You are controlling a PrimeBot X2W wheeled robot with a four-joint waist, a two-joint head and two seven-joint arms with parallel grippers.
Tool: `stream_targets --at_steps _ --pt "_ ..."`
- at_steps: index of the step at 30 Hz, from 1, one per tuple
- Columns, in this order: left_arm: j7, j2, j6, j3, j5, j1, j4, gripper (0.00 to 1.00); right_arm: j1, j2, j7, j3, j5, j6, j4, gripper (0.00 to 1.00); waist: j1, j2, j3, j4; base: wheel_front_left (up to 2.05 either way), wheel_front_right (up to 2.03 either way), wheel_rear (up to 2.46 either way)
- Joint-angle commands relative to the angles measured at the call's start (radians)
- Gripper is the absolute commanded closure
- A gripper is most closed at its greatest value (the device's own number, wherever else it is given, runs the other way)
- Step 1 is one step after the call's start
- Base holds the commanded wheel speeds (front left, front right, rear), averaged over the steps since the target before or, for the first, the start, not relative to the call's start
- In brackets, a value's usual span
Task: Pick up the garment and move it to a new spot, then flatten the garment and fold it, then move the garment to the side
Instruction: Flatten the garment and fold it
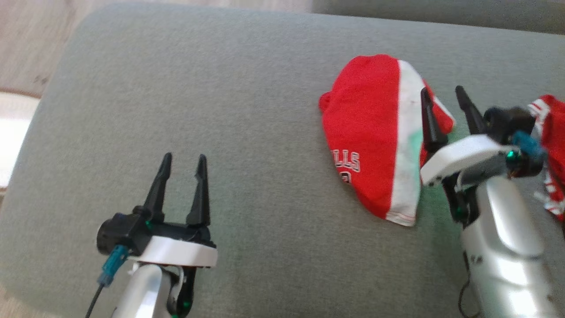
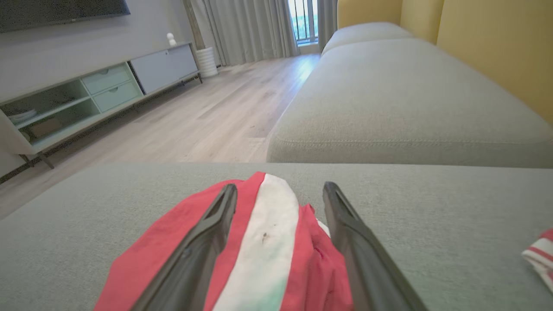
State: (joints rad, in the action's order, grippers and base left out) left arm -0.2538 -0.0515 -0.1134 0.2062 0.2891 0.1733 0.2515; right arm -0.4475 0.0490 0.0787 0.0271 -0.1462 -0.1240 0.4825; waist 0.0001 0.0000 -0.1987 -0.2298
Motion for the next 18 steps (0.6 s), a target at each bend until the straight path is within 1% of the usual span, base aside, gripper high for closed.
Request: stream_targets --at_steps 1,4,7,11,13,14,15,18 --pt "-0.008 -0.003 -0.006 -0.014 0.002 0.045 -0.022 0.0 -0.07 0.001 -0.023 0.002 0.007 -0.007 0.013 0.0 -0.0001 0.0 -0.027 -0.039 0.0 0.0 0.0" --pt "-0.008 -0.001 -0.009 0.0 0.008 0.054 -0.016 0.0 -0.151 0.003 -0.073 -0.037 0.043 -0.007 0.119 0.0 -0.0001 0.0 -0.044 -0.068 0.0 0.0 0.0" --pt "-0.008 0.0 -0.011 0.008 0.011 0.061 -0.011 0.0 -0.215 0.004 -0.092 -0.078 0.063 -0.007 0.212 0.0 -0.0001 0.0 -0.052 -0.092 0.0 0.0 0.0" --pt "-0.008 0.001 -0.012 0.011 0.023 0.064 -0.01 0.0 -0.271 0.004 -0.111 -0.127 0.092 -0.007 0.323 0.0 -0.0001 0.0 -0.055 -0.102 0.0 0.0 0.0" --pt "-0.008 0.001 -0.012 0.013 0.026 0.066 -0.008 0.0 -0.291 0.004 -0.109 -0.127 0.097 -0.007 0.363 0.02 -0.0001 0.0 -0.055 -0.103 0.0 0.0 0.0" --pt "-0.008 0.001 -0.012 0.014 0.028 0.067 -0.007 0.0 -0.3 0.003 -0.103 -0.126 0.093 -0.007 0.379 0.79 -0.0001 0.0 -0.055 -0.102 0.0 0.0 0.0" --pt "-0.008 0.001 -0.011 0.015 0.029 0.068 -0.007 0.0 -0.307 0.003 -0.095 -0.123 0.09 -0.007 0.392 1.0 -0.0001 0.0 -0.055 -0.101 0.0 0.0 0.0" --pt "-0.008 0.001 -0.01 0.018 0.032 0.071 -0.004 0.0 -0.327 0.003 -0.06 -0.113 0.079 -0.007 0.422 1.0 -0.0001 0.0 -0.053 -0.092 0.0 0.0 0.0"
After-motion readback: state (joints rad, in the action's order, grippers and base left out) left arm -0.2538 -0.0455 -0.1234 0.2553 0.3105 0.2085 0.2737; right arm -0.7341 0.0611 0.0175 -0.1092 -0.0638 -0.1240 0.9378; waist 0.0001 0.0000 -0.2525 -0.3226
